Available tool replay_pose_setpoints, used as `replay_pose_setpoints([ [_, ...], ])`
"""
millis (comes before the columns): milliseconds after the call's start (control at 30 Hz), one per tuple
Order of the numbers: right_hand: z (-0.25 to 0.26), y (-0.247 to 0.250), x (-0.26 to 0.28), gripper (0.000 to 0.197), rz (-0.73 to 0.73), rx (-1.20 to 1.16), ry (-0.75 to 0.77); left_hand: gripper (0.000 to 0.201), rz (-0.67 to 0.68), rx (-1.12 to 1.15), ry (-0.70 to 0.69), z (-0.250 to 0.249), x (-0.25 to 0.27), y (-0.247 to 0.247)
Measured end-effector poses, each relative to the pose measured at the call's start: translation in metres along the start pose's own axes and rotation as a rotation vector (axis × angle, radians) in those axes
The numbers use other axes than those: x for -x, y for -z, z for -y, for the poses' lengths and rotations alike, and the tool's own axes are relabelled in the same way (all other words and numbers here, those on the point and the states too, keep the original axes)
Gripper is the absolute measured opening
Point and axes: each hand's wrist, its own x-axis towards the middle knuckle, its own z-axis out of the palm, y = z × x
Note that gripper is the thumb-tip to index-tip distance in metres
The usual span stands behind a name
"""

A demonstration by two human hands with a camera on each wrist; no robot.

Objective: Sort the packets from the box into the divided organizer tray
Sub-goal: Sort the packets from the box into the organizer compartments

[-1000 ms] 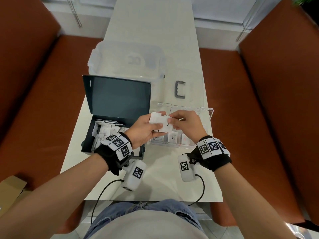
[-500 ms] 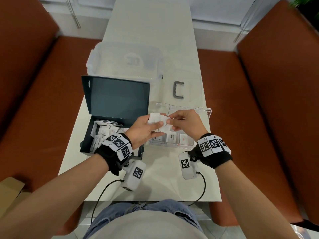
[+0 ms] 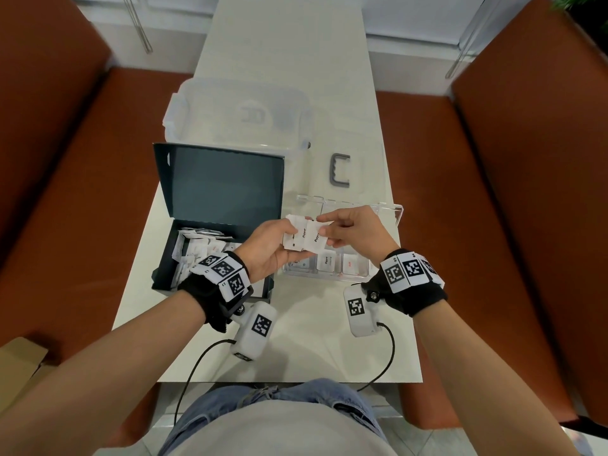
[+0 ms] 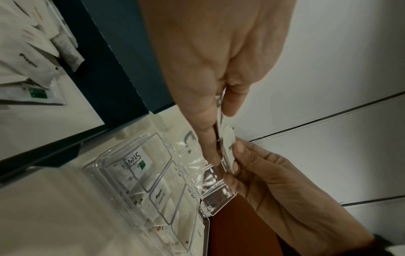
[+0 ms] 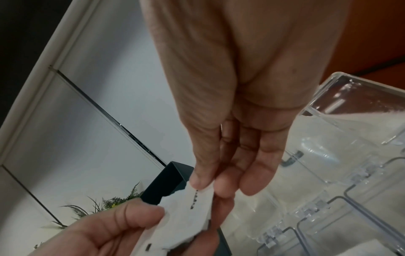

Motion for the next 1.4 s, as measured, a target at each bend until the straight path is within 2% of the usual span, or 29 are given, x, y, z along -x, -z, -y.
replay_pose_setpoints([
  [100, 0.001, -0.004, -0.001, 0.025, 0.029, 0.004, 0.004, 0.028, 0.013, -0.045, -0.004, 0.001, 0.001, -0.003],
  [300, 0.002, -0.002, 0.001, 0.012, -0.02, 0.004, -0.032, 0.024, 0.014, -0.045, -0.003, 0.003, 0.001, -0.004],
  [500, 0.003, 0.011, 0.004, 0.009, -0.037, -0.073, -0.062, 0.031, 0.001, -0.006, -0.003, 0.0, 0.001, 0.001],
  [600, 0.004, 0.011, 0.006, 0.008, 0.011, -0.112, -0.061, 0.03, -0.014, -0.055, -0.052, 0.001, 0.001, -0.001],
  [700, 0.005, 0.007, 0.007, 0.016, 0.07, -0.115, -0.05, 0.031, -0.021, -0.094, -0.081, 0.003, 0.002, -0.003],
  [867, 0.006, 0.0, 0.005, 0.029, 0.053, -0.011, -0.009, 0.029, 0.069, -0.019, 0.037, -0.001, 0.006, -0.005],
  [967, 0.007, 0.0, 0.004, 0.021, 0.047, 0.009, -0.026, 0.03, 0.098, 0.013, 0.066, -0.002, 0.007, -0.003],
  [1133, 0.005, 0.009, 0.004, 0.003, 0.0, -0.043, -0.085, 0.023, 0.063, -0.07, -0.008, -0.002, 0.007, 0.0],
  [1267, 0.004, 0.017, 0.006, 0.004, -0.022, -0.092, -0.097, 0.029, 0.011, -0.116, -0.092, 0.001, 0.004, 0.003],
  [1400, 0.007, 0.011, 0.008, 0.009, 0.019, -0.108, -0.088, 0.028, 0.011, -0.082, -0.076, 0.001, 0.004, -0.001],
])
